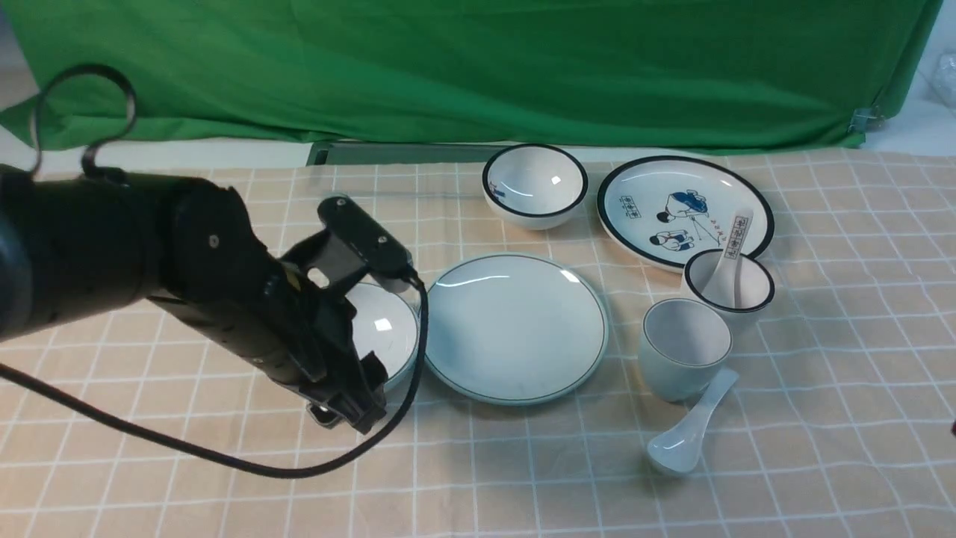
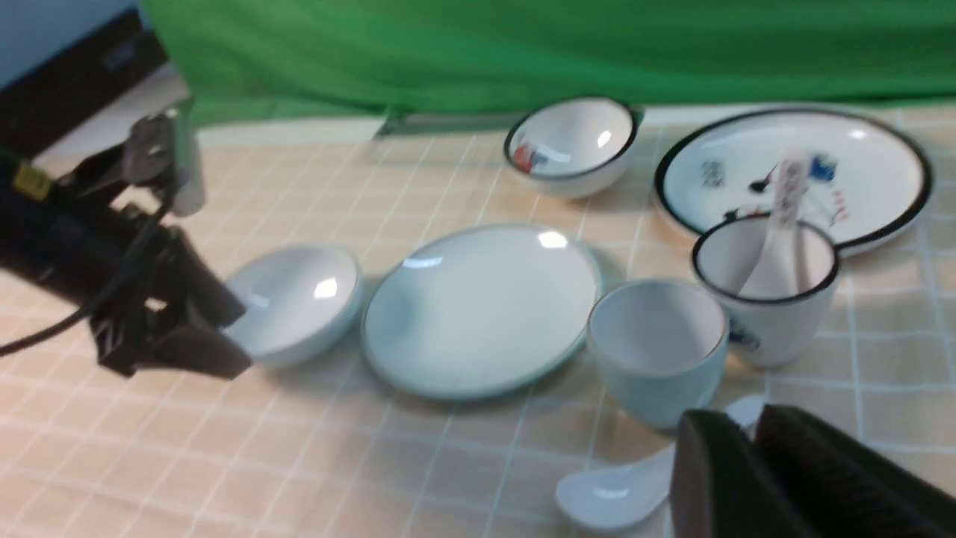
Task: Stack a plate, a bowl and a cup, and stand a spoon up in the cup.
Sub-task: Use the left arm to grab a blue rice bowl, then use the left arm to put the blue rice bowl into the blue large plate in the middle, then use the right arm to grab a blue teacup
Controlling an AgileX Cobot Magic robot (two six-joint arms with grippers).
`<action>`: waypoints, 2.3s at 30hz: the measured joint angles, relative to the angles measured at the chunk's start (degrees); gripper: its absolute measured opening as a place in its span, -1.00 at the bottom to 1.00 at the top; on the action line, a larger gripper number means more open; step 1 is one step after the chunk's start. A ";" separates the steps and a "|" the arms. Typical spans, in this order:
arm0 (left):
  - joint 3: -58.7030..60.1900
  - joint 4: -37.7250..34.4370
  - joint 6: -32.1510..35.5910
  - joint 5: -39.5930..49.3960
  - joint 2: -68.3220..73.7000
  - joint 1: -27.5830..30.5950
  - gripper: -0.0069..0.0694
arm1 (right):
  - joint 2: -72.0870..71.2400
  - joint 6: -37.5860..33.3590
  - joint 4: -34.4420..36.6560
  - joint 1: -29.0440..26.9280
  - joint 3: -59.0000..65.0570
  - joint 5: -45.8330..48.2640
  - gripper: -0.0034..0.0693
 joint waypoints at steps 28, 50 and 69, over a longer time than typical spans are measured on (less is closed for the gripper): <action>-23.94 8.36 -1.14 7.73 8.71 -14.18 -0.74 | 4.82 -0.45 0.00 1.95 -0.06 3.68 -0.53; -34.86 11.22 -2.27 14.49 25.29 -17.43 0.03 | 5.93 -2.78 0.00 1.95 -0.48 8.36 -0.03; -16.95 7.32 -20.27 13.35 -21.33 -17.43 -0.80 | 52.38 -17.19 -0.11 1.95 -31.79 19.11 -0.04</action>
